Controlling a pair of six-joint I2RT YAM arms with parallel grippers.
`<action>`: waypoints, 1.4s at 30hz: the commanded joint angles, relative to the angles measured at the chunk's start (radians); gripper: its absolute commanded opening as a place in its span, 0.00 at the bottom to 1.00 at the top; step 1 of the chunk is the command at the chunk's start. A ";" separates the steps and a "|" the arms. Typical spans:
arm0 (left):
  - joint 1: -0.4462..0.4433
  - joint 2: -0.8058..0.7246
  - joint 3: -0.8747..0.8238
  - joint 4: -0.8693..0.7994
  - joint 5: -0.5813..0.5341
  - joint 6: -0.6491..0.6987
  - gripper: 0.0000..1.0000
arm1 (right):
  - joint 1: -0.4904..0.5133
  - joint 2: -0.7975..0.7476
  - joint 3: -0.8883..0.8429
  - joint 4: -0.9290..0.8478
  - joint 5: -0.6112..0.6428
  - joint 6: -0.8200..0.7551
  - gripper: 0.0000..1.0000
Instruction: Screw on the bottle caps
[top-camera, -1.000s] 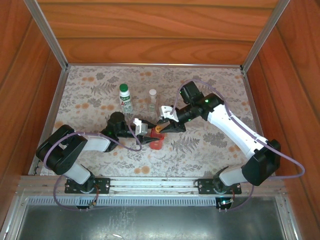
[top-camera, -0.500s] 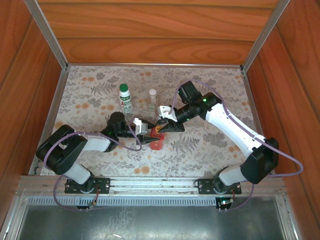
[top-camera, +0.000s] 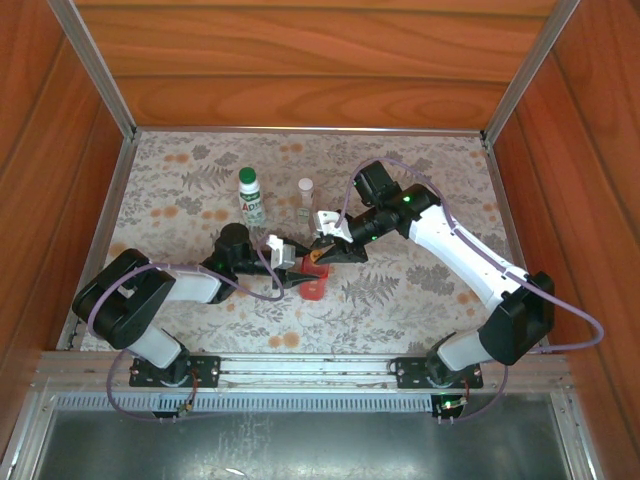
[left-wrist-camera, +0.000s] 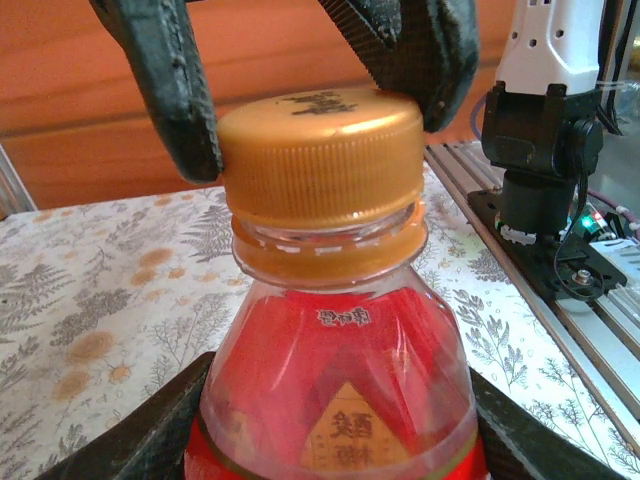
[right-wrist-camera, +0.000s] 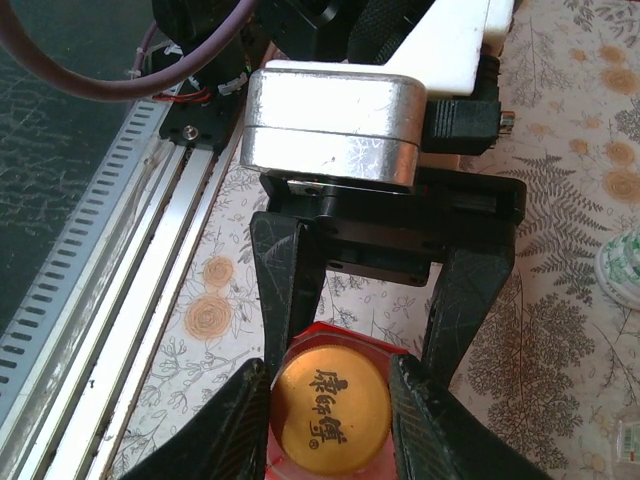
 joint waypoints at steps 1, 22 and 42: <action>0.000 0.046 -0.031 -0.172 0.030 -0.015 0.54 | 0.009 0.013 0.020 -0.009 0.006 -0.005 0.33; -0.095 0.020 0.135 -0.171 -0.647 -0.194 0.52 | 0.149 -0.132 -0.207 0.392 0.684 1.093 0.30; -0.123 -0.068 0.002 -0.175 -0.471 -0.008 0.52 | 0.200 -0.376 -0.196 0.316 0.498 0.627 0.69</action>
